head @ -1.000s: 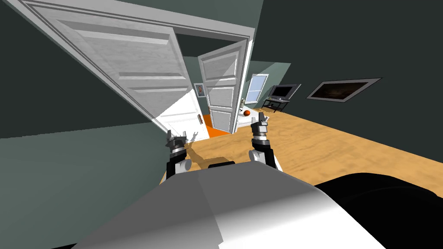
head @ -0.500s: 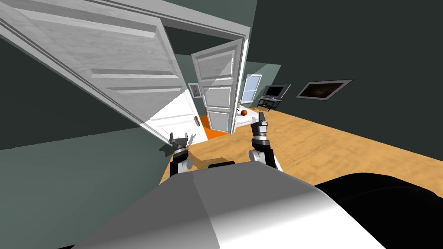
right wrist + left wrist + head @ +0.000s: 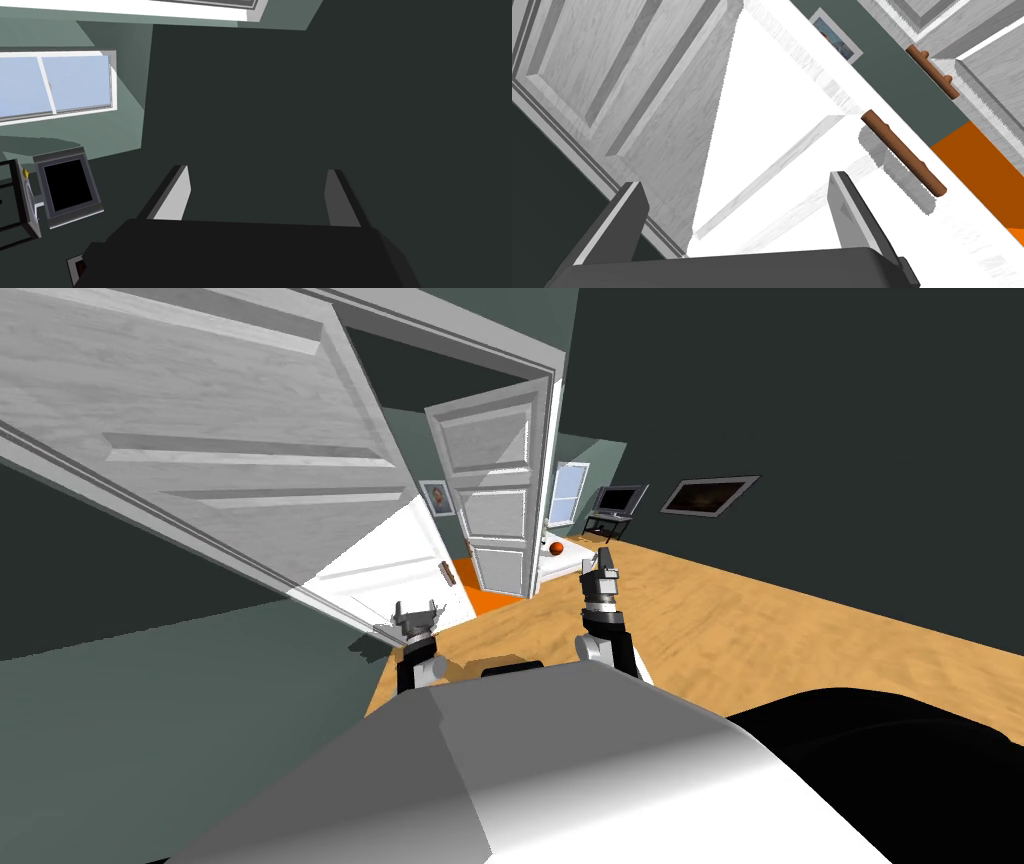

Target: Push the door open

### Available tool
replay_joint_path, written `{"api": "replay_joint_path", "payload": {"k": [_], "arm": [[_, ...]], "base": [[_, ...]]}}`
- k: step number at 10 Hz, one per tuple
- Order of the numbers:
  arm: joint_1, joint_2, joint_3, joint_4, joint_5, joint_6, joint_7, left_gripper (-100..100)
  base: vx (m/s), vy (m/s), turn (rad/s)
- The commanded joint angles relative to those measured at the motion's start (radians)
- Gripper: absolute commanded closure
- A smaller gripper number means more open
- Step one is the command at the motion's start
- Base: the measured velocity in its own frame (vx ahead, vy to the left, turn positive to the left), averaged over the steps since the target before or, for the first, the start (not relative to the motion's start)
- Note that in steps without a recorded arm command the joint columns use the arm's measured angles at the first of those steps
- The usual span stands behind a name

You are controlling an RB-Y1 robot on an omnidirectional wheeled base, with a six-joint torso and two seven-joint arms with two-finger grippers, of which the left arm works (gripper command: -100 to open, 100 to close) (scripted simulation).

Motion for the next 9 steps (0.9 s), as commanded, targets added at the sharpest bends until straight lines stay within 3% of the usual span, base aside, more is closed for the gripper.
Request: {"api": "replay_joint_path", "payload": {"k": [1,9], "arm": [[-0.008,0.002,-0.002,0.044,0.024,-0.022,0.036,-100],[-0.068,0.012,0.001,0.252,0.146,-0.097,0.197,-100]], "base": [[0.077,0.073,-0.147],[0.071,0.073,-0.169]]}}
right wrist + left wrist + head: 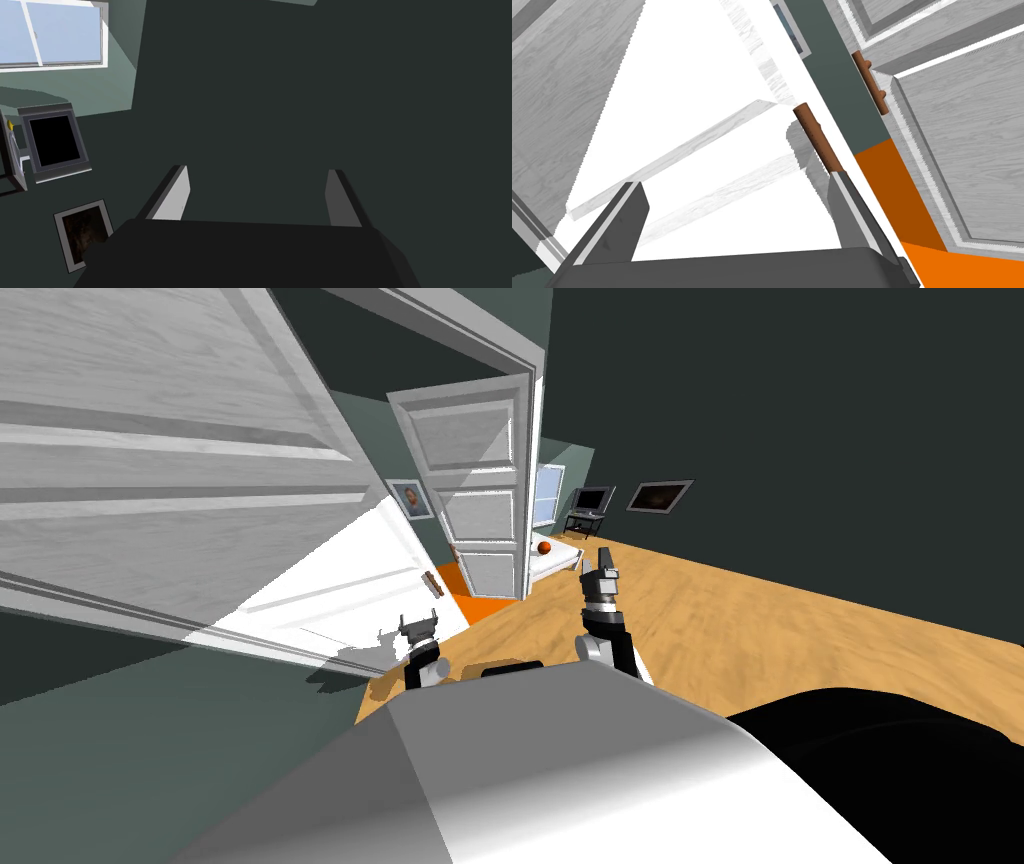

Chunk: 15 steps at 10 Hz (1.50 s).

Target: Push the door open

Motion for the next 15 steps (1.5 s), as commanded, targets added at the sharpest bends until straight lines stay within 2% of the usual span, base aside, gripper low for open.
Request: {"api": "replay_joint_path", "payload": {"k": [1,9,10,15], "arm": [[-0.009,-0.002,0.000,0.035,0.024,-0.013,0.031,-100],[-0.064,0.001,0.002,0.227,0.137,-0.082,0.179,-100],[-0.064,0.001,0.002,0.227,0.137,-0.082,0.179,-100],[-0.095,0.001,0.004,0.333,0.199,-0.120,0.259,-100]], "base": [[0.067,0.071,-0.164],[0.061,0.086,-0.150],[0.041,0.062,-0.037],[0.041,0.070,-0.123]]}}
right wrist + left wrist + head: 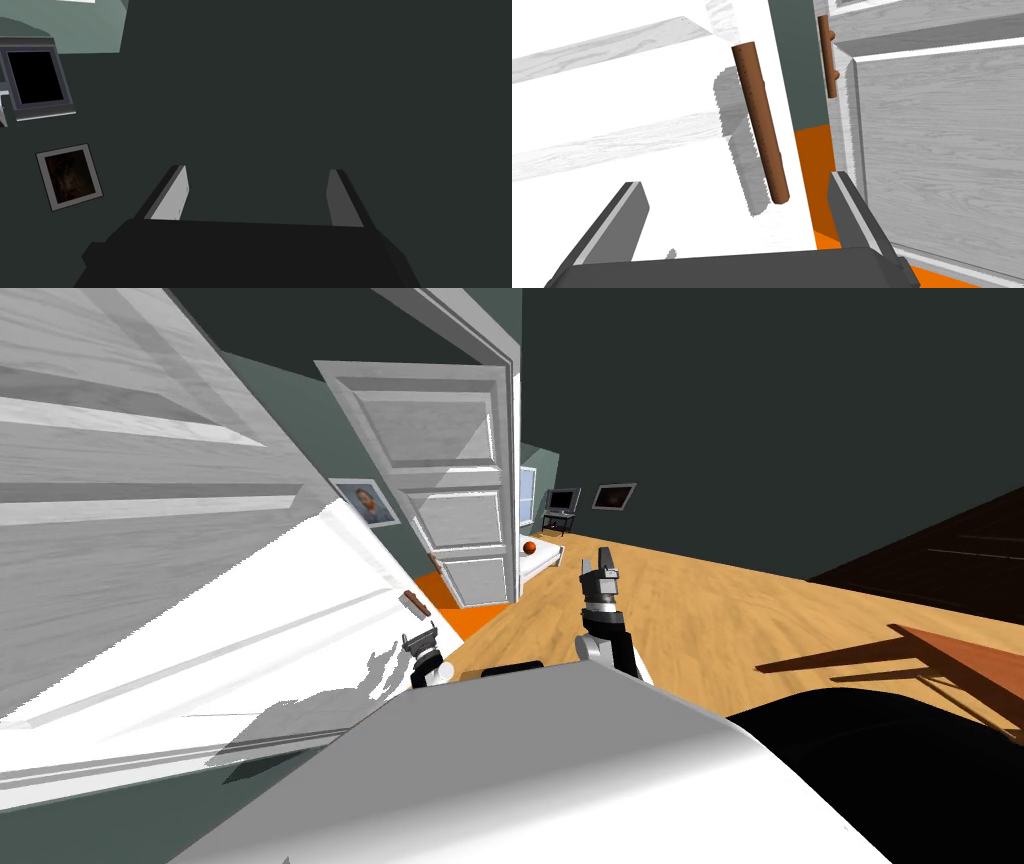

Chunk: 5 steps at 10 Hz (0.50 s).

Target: Push the door open

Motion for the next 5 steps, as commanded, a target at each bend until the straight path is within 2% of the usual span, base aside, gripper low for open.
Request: {"api": "replay_joint_path", "payload": {"k": [1,5], "arm": [[-0.013,0.000,0.000,0.038,0.018,-0.014,0.026,-100],[-0.034,-0.001,0.001,0.108,0.060,-0.039,0.081,-100]], "base": [[0.047,0.077,-0.102],[0.041,0.078,-0.123]]}}
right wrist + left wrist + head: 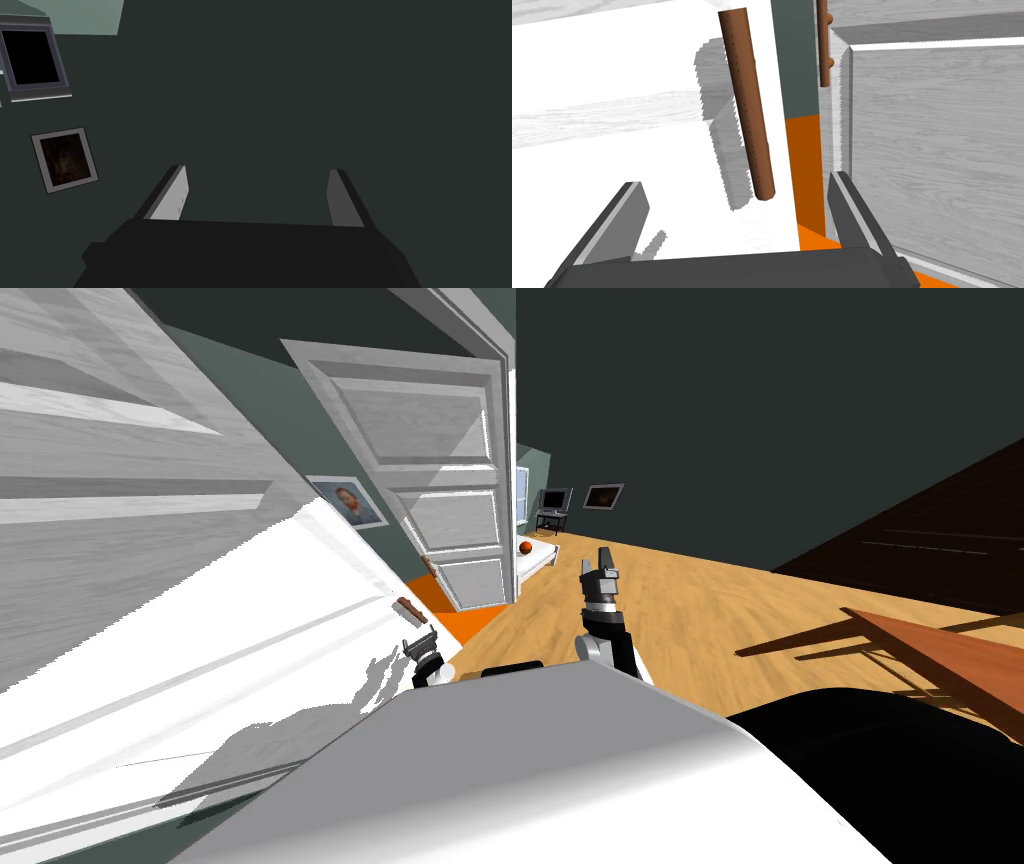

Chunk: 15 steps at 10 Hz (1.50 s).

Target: Push the door open

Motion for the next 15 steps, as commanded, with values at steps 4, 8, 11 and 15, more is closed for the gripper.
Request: {"api": "replay_joint_path", "payload": {"k": [4,8,11,15], "arm": [[-0.026,0.000,0.001,0.088,0.046,-0.032,0.066,-100],[-0.038,0.001,0.001,0.134,0.073,-0.049,0.103,-100],[-0.038,0.005,0.004,0.145,0.077,-0.055,0.115,-100],[-0.037,0.011,0.008,0.158,0.080,-0.061,0.126,-100]], "base": [[0.033,0.066,-0.103],[0.040,0.081,-0.100],[0.111,0.104,-0.024],[0.145,0.148,-0.027]]}}
